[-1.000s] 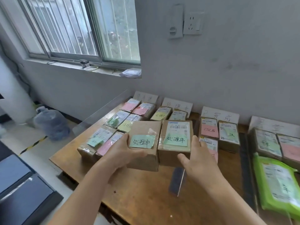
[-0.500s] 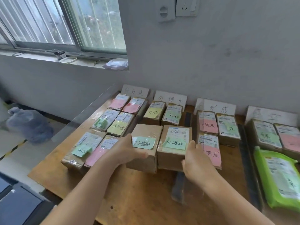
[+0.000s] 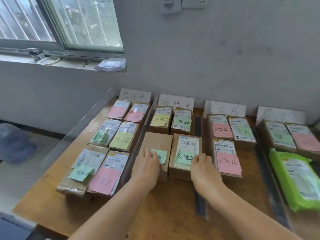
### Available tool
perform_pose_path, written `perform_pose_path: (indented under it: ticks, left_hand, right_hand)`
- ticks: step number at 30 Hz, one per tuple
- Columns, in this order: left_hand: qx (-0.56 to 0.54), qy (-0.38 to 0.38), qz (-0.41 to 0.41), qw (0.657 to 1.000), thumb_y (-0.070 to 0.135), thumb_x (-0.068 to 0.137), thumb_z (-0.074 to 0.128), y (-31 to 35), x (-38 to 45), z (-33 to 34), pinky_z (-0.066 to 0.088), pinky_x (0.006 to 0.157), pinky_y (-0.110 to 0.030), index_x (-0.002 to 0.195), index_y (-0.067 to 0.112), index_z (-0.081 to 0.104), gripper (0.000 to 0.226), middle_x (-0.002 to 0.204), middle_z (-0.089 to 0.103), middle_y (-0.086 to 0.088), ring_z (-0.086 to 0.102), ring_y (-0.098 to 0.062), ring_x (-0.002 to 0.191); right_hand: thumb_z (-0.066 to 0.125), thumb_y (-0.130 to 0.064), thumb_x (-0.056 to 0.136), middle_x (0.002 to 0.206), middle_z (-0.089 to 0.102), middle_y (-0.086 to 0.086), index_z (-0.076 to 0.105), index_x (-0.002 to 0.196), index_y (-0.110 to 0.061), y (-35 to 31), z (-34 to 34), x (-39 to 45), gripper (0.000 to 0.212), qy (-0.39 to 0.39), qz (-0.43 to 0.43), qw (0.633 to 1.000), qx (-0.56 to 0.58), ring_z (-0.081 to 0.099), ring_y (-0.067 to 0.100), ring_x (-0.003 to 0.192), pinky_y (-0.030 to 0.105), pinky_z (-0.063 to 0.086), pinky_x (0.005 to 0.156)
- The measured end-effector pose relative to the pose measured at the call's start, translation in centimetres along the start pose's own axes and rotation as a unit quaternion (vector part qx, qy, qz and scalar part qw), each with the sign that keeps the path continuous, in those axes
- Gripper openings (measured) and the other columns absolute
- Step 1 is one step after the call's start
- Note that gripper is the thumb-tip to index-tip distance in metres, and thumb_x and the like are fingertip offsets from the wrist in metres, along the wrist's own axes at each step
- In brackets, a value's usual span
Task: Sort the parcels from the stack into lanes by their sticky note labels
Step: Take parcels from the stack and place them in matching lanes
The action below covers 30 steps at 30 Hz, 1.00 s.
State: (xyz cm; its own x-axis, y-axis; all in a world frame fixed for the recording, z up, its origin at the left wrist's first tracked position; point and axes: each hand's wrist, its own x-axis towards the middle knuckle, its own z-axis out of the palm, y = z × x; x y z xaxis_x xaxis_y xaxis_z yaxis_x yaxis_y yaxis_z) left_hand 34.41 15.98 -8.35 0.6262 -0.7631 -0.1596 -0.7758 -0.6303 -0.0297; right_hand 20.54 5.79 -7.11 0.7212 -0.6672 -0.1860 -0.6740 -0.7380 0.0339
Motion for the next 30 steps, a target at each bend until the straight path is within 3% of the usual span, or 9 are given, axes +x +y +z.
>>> perform_pose_path:
  ticks: [3,7,12,16,20,22,24,26,30]
  left_hand:
    - [0.001,0.034,0.041,0.999,0.018,0.089,0.063,0.2,0.9,0.5,0.034,0.103,-0.031,0.142,0.011,0.03,0.063,0.143,0.032,-0.009,0.027,-0.026,0.132]
    - [-0.031,0.041,0.063,0.997,0.01,0.088,0.061,0.2,2.4,0.1,0.042,0.092,-0.032,0.138,0.015,0.035,0.056,0.14,0.036,-0.006,0.031,-0.025,0.128]
    - [-0.055,0.048,0.067,0.995,0.008,0.087,0.062,-0.3,4.0,-0.2,0.042,0.089,-0.03,0.136,0.018,0.037,0.056,0.139,0.036,-0.002,0.031,-0.022,0.127]
    - [-0.071,0.05,0.056,0.995,0.008,0.087,0.06,-0.2,4.5,-0.3,0.043,0.092,-0.032,0.137,0.019,0.038,0.056,0.139,0.036,-0.003,0.031,-0.022,0.129]
    - [-0.06,0.05,0.036,0.996,0.01,0.087,0.061,0.2,4.4,-0.2,0.043,0.089,-0.03,0.135,0.021,0.038,0.055,0.137,0.036,-0.003,0.034,-0.022,0.126]
    - [-0.048,0.055,0.023,0.997,0.014,0.087,0.062,0.8,4.1,-0.1,0.041,0.092,-0.031,0.138,0.023,0.033,0.059,0.14,0.034,-0.005,0.033,-0.024,0.128]
    - [-0.053,0.058,0.006,0.997,0.014,0.088,0.062,1.5,3.6,0.1,0.04,0.095,-0.033,0.143,0.025,0.025,0.068,0.145,0.03,-0.005,0.031,-0.025,0.131]
    - [-0.047,0.062,0.008,0.997,0.015,0.087,0.062,2.0,3.0,0.3,0.037,0.099,-0.032,0.143,0.024,0.023,0.069,0.146,0.03,-0.004,0.029,-0.024,0.132]
    - [-0.017,0.062,0.01,0.998,0.015,0.086,0.064,2.4,2.1,0.5,0.03,0.106,-0.033,0.139,0.023,0.028,0.064,0.147,0.028,-0.006,0.026,-0.025,0.136]
  right_hand:
    - [0.049,-0.005,0.09,0.134,0.034,0.016,0.037,0.134,-0.003,-0.8,0.5,1.0,0.046,0.038,-0.035,0.999,-0.016,0.037,0.029,0.117,0.032,0.041,0.092]
    - [0.047,-0.005,0.092,0.137,0.037,0.017,0.033,0.138,-0.003,-1.4,0.8,2.5,0.048,0.045,-0.048,0.998,-0.008,0.038,0.031,0.122,0.034,0.041,0.096]
    - [0.052,-0.001,0.088,0.13,0.041,0.015,0.04,0.131,-0.005,-1.1,0.1,4.0,0.045,0.04,-0.05,0.997,0.035,0.041,0.029,0.117,0.033,0.047,0.086]
    - [0.058,0.001,0.086,0.131,0.029,0.014,0.041,0.125,-0.009,-0.9,-0.5,4.1,0.043,0.044,-0.045,0.996,0.064,0.045,0.029,0.11,0.032,0.049,0.076]
    - [0.058,0.004,0.082,0.147,0.007,0.019,0.013,0.143,-0.014,-0.2,-0.7,3.8,0.077,0.034,-0.041,0.994,0.099,0.044,0.028,0.115,0.031,0.051,0.079]
    - [0.056,0.005,0.083,0.154,-0.016,0.018,-0.011,0.149,-0.018,0.1,-0.7,3.6,0.096,0.036,-0.062,0.992,0.105,0.032,0.033,0.131,0.033,0.05,0.089]
    - [0.055,0.003,0.085,0.154,-0.025,0.012,-0.021,0.147,-0.021,0.2,-0.5,3.5,0.101,0.054,-0.08,0.989,0.108,0.012,0.037,0.141,0.038,0.041,0.102]
    - [0.055,-0.007,0.089,0.158,-0.012,0.009,-0.019,0.148,-0.02,0.4,-0.5,3.5,0.096,0.052,-0.08,0.989,0.109,-0.002,0.039,0.143,0.043,0.024,0.112]
    - [0.055,-0.016,0.091,0.146,0.034,0.01,0.025,0.143,-0.012,0.7,0.1,3.4,0.06,0.055,-0.107,0.991,0.049,0.007,0.039,0.141,0.046,0.018,0.114]
